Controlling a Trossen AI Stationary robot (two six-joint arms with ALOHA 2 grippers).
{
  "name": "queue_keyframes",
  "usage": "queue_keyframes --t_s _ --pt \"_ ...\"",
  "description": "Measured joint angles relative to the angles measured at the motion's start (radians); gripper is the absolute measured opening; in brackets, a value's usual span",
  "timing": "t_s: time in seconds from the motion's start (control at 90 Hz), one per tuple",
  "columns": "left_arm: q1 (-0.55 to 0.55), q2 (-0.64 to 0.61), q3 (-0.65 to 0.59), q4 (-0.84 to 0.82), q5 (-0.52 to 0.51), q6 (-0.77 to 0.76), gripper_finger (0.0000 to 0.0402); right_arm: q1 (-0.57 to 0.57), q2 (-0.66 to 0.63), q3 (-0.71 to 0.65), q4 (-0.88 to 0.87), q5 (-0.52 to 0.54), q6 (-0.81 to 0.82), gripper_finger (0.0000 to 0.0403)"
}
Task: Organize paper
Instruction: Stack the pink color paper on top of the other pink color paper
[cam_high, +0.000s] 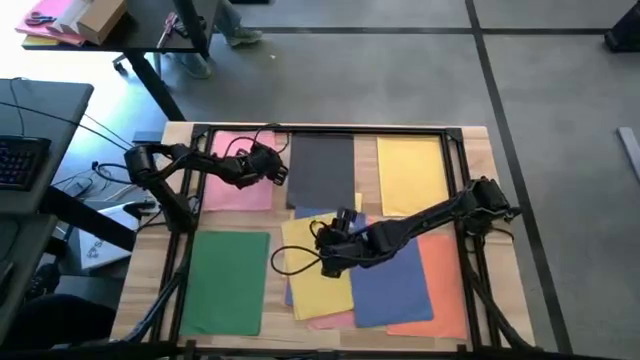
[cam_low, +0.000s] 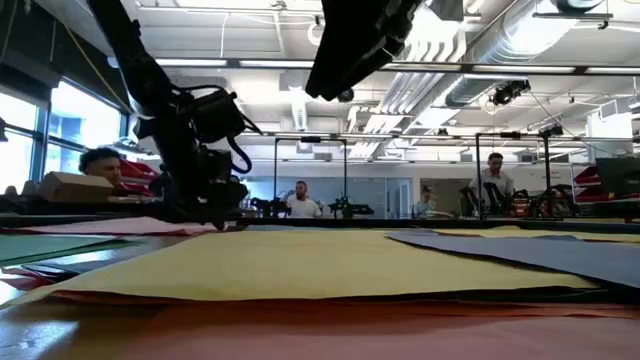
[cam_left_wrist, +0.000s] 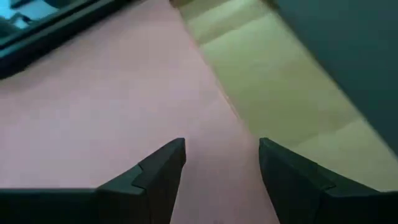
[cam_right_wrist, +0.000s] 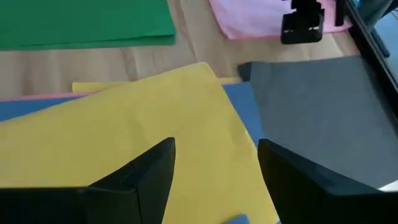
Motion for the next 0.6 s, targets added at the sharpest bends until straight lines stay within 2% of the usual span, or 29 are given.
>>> queue_keyframes --t_s 0.6 --pt "-0.048 0.002 0.008 -0.007 0.016 0.017 0.0193 0.023 0.0 0.0 -0.087 0.047 0.063 0.0216"
